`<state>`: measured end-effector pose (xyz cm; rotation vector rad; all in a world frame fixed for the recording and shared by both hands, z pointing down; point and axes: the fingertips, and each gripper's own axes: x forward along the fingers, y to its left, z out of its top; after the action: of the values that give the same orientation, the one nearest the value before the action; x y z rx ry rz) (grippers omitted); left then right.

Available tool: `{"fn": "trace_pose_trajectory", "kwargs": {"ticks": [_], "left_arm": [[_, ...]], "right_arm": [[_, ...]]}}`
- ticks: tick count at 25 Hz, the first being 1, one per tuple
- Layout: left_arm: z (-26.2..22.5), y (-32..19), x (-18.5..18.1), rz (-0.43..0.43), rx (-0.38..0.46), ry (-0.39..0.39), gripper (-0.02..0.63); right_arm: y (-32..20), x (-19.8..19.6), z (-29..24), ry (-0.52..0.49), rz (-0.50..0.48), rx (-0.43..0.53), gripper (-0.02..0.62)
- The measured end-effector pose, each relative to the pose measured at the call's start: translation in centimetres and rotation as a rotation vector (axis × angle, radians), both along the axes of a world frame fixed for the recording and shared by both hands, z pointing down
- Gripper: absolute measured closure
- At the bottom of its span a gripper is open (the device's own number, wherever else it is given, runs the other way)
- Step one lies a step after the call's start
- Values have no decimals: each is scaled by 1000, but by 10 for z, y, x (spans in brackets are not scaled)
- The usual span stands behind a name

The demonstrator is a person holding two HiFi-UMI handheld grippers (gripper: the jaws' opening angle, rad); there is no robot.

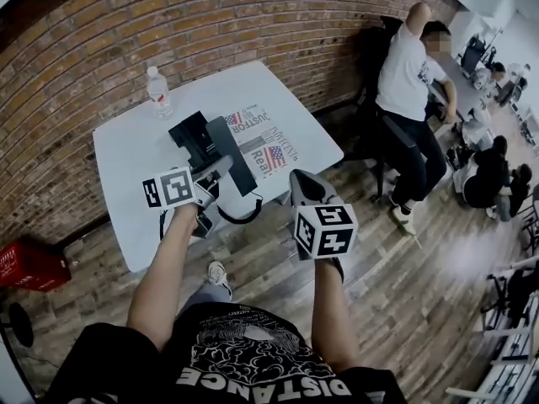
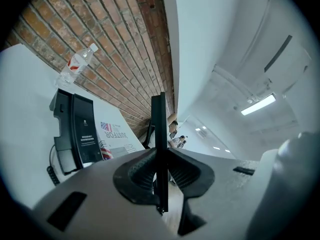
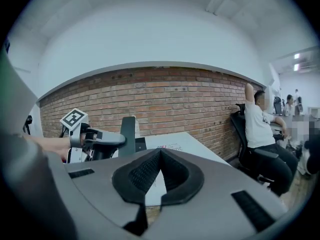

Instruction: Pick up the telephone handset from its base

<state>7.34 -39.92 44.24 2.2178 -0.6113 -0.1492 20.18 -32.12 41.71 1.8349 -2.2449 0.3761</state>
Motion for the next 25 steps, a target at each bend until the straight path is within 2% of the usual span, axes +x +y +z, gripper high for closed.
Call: {"fn": "trace_pose_trajectory", "kwargs": {"ticks": [14, 25], "left_arm": [[-26, 101, 67, 93, 178, -111, 534], [-28, 149, 100, 147, 278, -190, 534]], "right_arm": [[97, 51, -18, 6, 98, 54, 595], [137, 78, -17, 24, 157, 57, 595]]}}
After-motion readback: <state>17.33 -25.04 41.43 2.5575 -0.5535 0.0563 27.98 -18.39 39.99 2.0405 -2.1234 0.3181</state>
